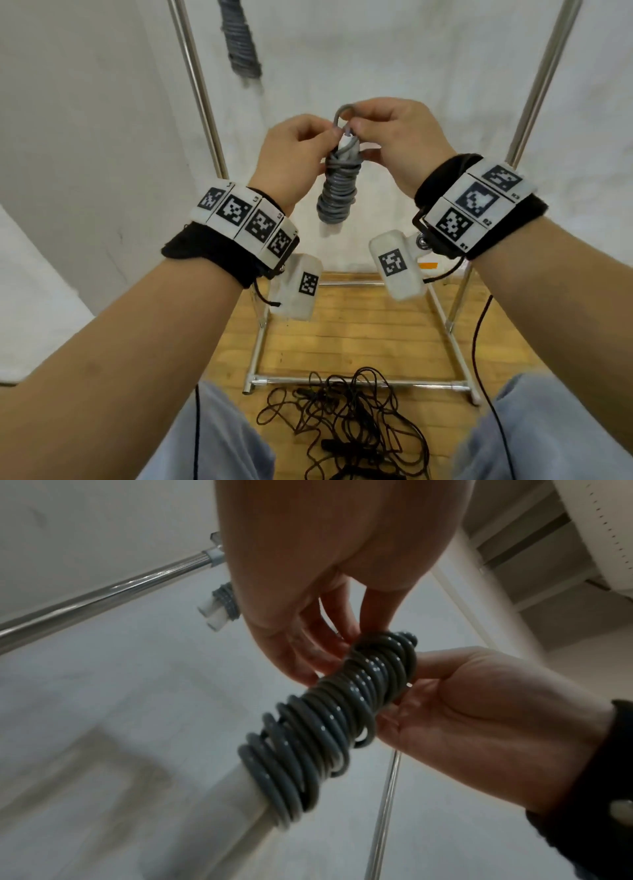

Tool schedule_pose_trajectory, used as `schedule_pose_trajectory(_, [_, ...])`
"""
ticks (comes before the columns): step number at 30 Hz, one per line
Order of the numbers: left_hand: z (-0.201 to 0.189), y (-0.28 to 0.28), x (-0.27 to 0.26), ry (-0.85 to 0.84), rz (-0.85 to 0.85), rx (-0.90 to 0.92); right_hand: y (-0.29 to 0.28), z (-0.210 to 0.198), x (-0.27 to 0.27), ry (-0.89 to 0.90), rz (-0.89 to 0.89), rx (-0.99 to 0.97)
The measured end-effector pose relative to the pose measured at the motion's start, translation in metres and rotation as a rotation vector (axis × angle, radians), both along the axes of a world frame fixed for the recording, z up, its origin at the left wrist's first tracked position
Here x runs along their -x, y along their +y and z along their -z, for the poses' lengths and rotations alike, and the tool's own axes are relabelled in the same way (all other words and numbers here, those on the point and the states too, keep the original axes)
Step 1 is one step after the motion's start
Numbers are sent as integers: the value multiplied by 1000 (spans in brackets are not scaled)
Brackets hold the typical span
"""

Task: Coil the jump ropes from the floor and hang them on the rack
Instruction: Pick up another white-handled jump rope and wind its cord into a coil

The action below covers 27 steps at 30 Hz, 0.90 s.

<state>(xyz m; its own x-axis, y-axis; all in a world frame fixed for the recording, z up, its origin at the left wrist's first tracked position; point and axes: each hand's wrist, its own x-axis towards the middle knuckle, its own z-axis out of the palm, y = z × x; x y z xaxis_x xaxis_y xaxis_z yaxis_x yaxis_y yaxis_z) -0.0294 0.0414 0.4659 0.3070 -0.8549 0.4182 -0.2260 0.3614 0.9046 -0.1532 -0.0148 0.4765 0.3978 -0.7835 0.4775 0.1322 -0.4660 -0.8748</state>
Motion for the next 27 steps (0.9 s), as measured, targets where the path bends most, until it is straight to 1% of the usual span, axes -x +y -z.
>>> schedule_pose_trajectory(3, [-33, -2, -1, 6, -50, 63, 0, -35, -6, -33, 46, 49])
schedule_pose_trajectory(6, [-64, -6, -5, 12, -50, 98, -6, -64, -13, -88, 97, 69])
schedule_pose_trajectory(11, [-104, -20, -17, -87, -89, 151, -20, -100, -25, -86, 161, 137])
schedule_pose_trajectory(15, [-129, -39, -26, -106, -162, 202, -36, -124, -34, -87, 153, 181])
schedule_pose_trajectory(20, [-155, -61, -49, -143, -274, 253, -57, -153, -56, -62, 186, 222])
schedule_pose_trajectory(27, [-181, -79, -75, -131, -341, 305, -74, -177, -88, -58, 186, 220])
